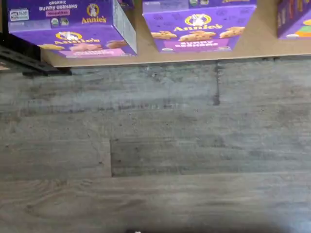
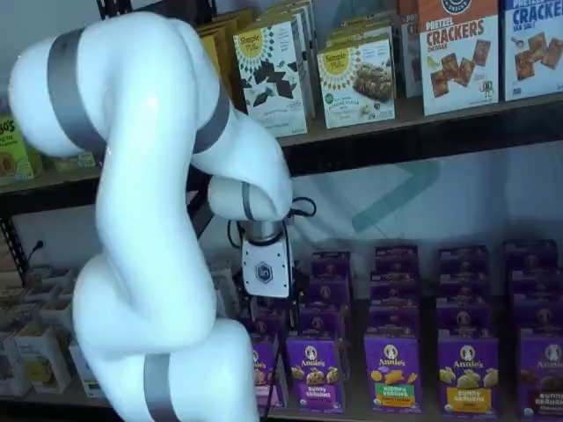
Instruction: Pick up the purple box with a pink patch in the middle, on the bottom shelf, the first box from the left
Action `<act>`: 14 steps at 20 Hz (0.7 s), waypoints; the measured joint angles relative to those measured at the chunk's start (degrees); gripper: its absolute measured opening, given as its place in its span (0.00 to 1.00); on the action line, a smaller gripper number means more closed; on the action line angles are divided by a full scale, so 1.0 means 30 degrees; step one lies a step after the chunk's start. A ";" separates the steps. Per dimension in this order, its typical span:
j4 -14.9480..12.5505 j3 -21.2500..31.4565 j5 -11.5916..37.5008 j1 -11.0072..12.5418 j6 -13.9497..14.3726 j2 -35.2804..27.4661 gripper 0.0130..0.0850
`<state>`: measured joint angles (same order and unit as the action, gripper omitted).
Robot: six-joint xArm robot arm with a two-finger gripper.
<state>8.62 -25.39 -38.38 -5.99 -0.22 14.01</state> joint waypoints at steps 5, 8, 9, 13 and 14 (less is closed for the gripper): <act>0.0796 -0.0659 0.2098 -0.0840 -0.0045 -0.2435 1.00; 0.0886 -0.1258 0.3019 -0.1363 0.0293 -0.3863 1.00; 0.0915 -0.1455 0.3261 -0.1522 0.0401 -0.4295 1.00; 0.0639 -0.2351 0.4020 -0.2153 0.1207 -0.5953 1.00; 0.0563 -0.2552 0.4181 -0.2299 0.1405 -0.6307 1.00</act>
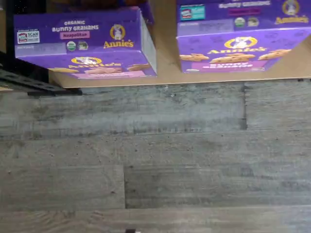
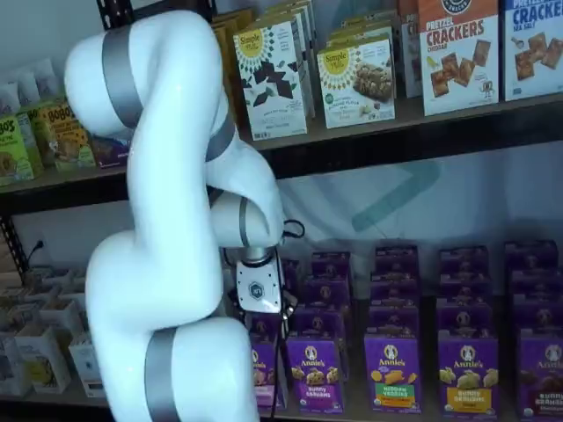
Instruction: Pick up the purple box with a pink patch in the middle, on the bottom shelf, the first box from the left
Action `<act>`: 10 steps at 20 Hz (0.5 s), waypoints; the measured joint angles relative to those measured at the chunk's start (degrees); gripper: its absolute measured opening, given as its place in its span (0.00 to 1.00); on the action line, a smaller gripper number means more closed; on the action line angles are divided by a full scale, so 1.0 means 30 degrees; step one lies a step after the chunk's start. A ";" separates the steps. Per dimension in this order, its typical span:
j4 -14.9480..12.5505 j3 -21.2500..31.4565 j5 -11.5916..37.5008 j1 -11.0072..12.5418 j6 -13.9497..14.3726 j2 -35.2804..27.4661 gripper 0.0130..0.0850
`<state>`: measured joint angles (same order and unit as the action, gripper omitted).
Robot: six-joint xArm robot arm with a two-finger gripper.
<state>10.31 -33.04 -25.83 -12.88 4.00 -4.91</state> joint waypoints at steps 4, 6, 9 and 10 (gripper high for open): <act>-0.0279 -0.0882 0.0608 -0.0638 0.0842 -0.1423 1.00; -0.0646 -0.1334 0.0786 -0.0928 0.1445 -0.2081 1.00; -0.0950 -0.1855 0.0996 -0.1226 0.2014 -0.2826 1.00; -0.1055 -0.1998 0.1097 -0.1314 0.2188 -0.3038 1.00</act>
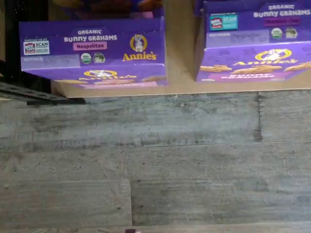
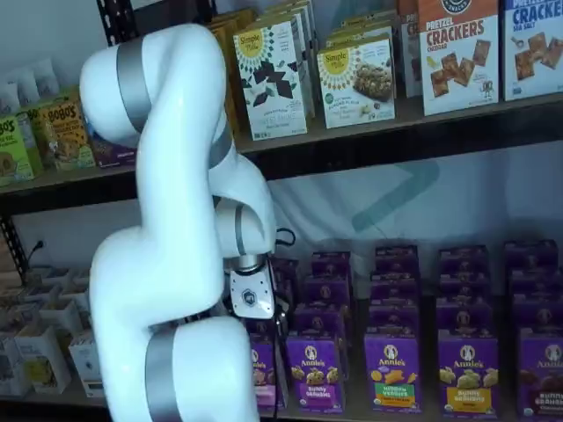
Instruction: Pick up the purple box with a pink patch in the middle, on the bottom shelf, the first box from the left
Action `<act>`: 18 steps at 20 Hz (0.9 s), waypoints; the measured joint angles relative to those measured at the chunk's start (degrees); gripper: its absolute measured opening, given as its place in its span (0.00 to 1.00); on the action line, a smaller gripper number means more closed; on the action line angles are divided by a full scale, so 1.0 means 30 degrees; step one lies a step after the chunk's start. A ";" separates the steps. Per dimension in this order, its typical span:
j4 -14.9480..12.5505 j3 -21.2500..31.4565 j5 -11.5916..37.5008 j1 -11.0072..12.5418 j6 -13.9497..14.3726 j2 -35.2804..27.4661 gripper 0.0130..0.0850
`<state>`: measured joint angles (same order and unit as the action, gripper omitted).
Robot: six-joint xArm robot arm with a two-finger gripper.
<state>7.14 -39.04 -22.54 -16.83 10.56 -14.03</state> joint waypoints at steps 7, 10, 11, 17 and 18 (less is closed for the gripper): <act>-0.0100 -0.1132 0.0391 -0.0442 0.0511 -0.1270 1.00; 0.0036 -0.1720 0.0145 -0.0481 0.0447 -0.1755 1.00; 0.0126 -0.1885 0.0054 -0.0475 0.0357 -0.1901 1.00; 0.0862 -0.2837 -0.0217 -0.0299 -0.0462 -0.3022 1.00; 0.0757 -0.2956 -0.0190 -0.0266 -0.0405 -0.3214 1.00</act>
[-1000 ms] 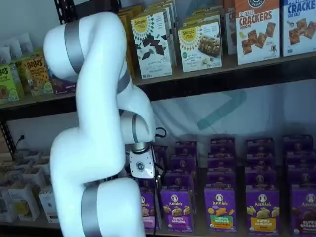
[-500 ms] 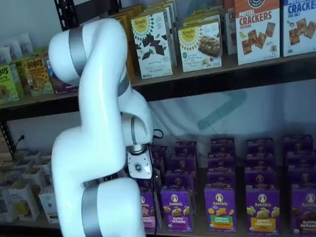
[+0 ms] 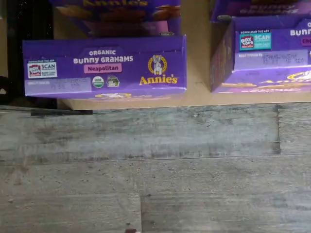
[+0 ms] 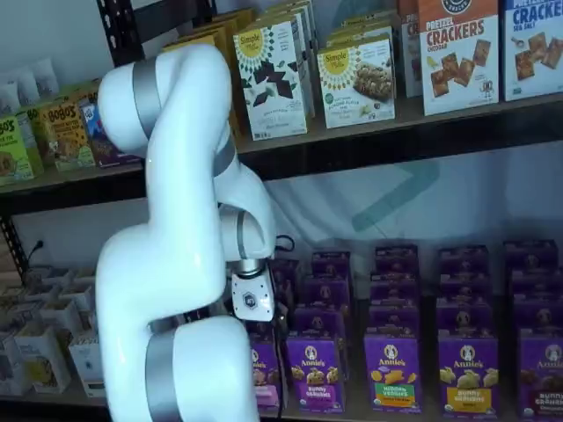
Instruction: Pick up the purple box with a pink patch in the middle, on the bottom shelf, the first box from the left
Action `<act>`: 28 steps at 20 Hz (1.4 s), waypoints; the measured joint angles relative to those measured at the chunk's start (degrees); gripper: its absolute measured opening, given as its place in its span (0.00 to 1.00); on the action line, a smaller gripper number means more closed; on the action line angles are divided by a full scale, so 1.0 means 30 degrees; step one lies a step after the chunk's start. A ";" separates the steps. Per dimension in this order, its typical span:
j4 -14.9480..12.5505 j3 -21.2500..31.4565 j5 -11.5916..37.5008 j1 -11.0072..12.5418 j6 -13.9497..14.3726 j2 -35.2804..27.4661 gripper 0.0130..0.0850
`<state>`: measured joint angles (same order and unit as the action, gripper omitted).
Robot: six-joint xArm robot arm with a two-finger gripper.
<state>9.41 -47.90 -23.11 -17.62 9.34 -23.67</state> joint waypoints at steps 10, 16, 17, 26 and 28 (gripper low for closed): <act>0.0320 -0.1132 0.0380 0.0115 -0.0447 -0.1573 1.00; 0.0642 -0.2101 0.0349 -0.0128 -0.0506 -0.2402 1.00; 0.0658 -0.2267 0.0311 -0.0168 -0.0477 -0.2528 1.00; 0.1063 -0.3161 -0.0010 -0.0434 -0.0550 -0.3171 1.00; 0.1105 -0.3215 0.0017 -0.0470 -0.0553 -0.3222 1.00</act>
<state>12.73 -57.55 -23.06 -19.03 7.69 -33.33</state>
